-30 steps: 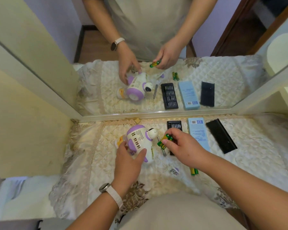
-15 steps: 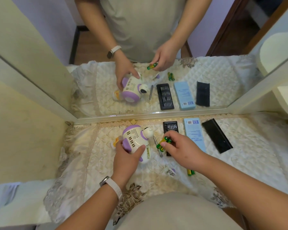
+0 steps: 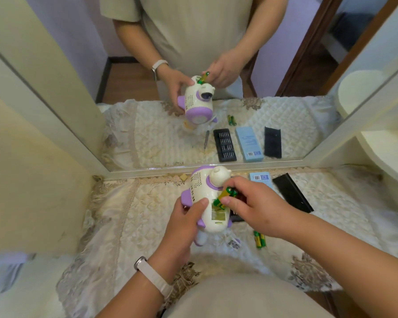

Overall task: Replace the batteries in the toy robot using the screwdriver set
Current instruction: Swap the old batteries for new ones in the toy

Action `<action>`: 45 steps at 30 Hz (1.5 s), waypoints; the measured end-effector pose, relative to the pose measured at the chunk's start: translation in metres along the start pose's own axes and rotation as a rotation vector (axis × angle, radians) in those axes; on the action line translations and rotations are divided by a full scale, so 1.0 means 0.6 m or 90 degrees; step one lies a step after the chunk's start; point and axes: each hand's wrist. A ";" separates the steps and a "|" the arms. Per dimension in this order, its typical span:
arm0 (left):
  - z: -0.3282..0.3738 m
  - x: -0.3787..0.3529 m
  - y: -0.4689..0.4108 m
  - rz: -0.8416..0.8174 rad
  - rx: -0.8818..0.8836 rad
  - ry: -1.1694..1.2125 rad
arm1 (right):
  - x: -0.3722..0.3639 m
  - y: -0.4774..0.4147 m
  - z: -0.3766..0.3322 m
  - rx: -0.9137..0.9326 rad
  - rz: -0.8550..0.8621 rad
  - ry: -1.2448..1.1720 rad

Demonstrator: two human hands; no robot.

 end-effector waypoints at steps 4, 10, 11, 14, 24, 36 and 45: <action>0.016 -0.006 0.009 -0.034 -0.008 0.006 | 0.010 0.016 -0.015 0.013 0.005 0.050; 0.024 -0.012 0.019 -0.083 -0.017 0.026 | 0.016 0.029 -0.039 0.034 -0.029 0.156; 0.024 -0.011 0.020 -0.083 -0.019 0.026 | 0.015 0.029 -0.041 0.035 -0.028 0.174; 0.025 -0.012 0.024 -0.079 -0.018 0.028 | 0.010 0.029 -0.040 0.050 -0.008 0.230; 0.016 -0.011 0.023 -0.101 -0.005 0.035 | -0.012 0.028 -0.023 0.094 0.037 0.252; -0.001 -0.016 -0.008 -0.093 -0.001 0.020 | -0.042 0.052 0.102 -0.151 0.108 -0.035; -0.019 -0.035 -0.026 -0.063 0.027 -0.048 | -0.134 0.086 0.272 -0.406 0.007 0.037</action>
Point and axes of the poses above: each hand's wrist, its own y-axis away from the middle knuckle, its own x-axis out of the back of the hand, z = x × y, and after that the axes turned 10 degrees about -z, right-handed
